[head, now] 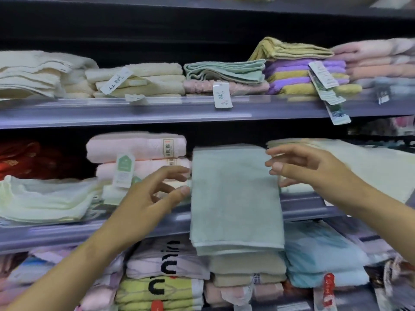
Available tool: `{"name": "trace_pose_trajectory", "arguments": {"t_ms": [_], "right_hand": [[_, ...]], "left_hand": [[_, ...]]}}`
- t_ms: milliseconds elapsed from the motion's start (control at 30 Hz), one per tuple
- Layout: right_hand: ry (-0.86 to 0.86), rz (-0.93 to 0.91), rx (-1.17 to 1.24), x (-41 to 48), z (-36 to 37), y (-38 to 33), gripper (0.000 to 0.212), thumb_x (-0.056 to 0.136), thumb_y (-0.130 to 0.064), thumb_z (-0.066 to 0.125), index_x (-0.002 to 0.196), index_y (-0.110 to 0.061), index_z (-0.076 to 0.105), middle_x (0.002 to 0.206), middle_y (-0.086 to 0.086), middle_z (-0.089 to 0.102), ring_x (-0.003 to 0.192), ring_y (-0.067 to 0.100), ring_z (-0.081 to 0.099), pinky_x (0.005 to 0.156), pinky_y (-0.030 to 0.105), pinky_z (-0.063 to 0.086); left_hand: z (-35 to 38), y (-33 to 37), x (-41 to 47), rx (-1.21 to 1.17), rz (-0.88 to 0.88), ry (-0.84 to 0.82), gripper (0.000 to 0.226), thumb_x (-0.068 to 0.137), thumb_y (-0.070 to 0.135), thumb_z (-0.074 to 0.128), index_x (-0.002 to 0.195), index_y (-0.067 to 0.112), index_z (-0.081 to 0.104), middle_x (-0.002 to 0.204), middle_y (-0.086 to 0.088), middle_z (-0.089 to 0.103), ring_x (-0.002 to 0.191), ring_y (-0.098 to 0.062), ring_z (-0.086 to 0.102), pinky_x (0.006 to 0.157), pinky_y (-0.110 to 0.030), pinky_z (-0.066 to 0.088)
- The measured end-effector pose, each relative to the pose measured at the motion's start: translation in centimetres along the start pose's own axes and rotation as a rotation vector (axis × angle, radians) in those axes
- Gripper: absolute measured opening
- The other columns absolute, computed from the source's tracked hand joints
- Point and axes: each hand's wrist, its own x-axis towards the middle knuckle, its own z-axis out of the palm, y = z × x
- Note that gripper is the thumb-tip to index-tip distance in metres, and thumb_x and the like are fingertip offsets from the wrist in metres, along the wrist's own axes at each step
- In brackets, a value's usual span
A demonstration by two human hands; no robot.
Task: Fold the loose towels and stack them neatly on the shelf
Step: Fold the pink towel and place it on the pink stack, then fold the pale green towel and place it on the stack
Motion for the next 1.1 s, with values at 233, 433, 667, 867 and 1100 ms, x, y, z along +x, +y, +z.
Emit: {"name": "trace_pose_trajectory", "arguments": {"t_ms": [233, 433, 667, 867, 1100], "right_hand": [[-0.028, 0.050, -0.085, -1.8, -1.5, 4.8, 0.044, 0.073, -0.044, 0.076, 0.117, -0.038, 0.070, 0.118, -0.010, 0.071, 0.105, 0.012, 0.069, 0.096, 0.044, 0.053], [-0.079, 0.096, -0.030, -1.9, -0.6, 6.2, 0.045, 0.072, -0.046, 0.076, 0.116, -0.050, 0.068, 0.118, -0.013, 0.067, 0.097, 0.009, 0.072, 0.091, 0.042, 0.056], [-0.126, 0.184, 0.042, -2.6, 0.9, 5.8, 0.061, 0.072, -0.044, 0.073, 0.131, -0.049, 0.059, 0.124, -0.007, 0.063, 0.096, 0.002, 0.072, 0.071, 0.026, 0.059], [-0.185, 0.274, 0.146, -2.6, 2.0, 4.7, 0.055, 0.077, -0.043, 0.072, 0.129, -0.053, 0.060, 0.129, -0.019, 0.066, 0.107, -0.002, 0.068, 0.078, 0.024, 0.058], [-0.133, 0.352, 0.438, -2.2, 2.0, 2.9, 0.042, 0.080, -0.034, 0.066, 0.121, -0.029, 0.074, 0.118, -0.007, 0.076, 0.108, 0.014, 0.072, 0.090, 0.031, 0.053]], "left_hand": [[4.8, -0.9, -0.5, -0.030, -0.143, 0.044, 0.038, 0.090, 0.055, 0.059, 0.128, 0.054, 0.055, 0.120, 0.012, 0.063, 0.107, -0.003, 0.063, 0.088, -0.029, 0.052], [6.3, -0.1, -0.3, -0.036, -0.237, 0.010, 0.037, 0.090, 0.058, 0.051, 0.127, 0.063, 0.050, 0.124, 0.013, 0.060, 0.106, 0.020, 0.049, 0.087, -0.013, 0.040], [6.3, -0.5, 0.5, -0.142, -0.259, -0.038, 0.038, 0.091, 0.057, 0.047, 0.128, 0.063, 0.051, 0.124, 0.056, 0.043, 0.128, 0.017, 0.033, 0.091, -0.011, 0.032], [6.6, -0.1, 1.2, -0.269, -0.297, -0.092, 0.035, 0.092, 0.063, 0.047, 0.125, 0.058, 0.059, 0.132, 0.043, 0.051, 0.127, 0.022, 0.036, 0.109, -0.026, 0.025], [5.7, 1.6, 1.5, -0.775, -0.417, -0.037, 0.040, 0.097, 0.034, 0.044, 0.122, 0.022, 0.073, 0.129, -0.004, 0.071, 0.116, -0.024, 0.067, 0.090, -0.038, 0.056]]}}
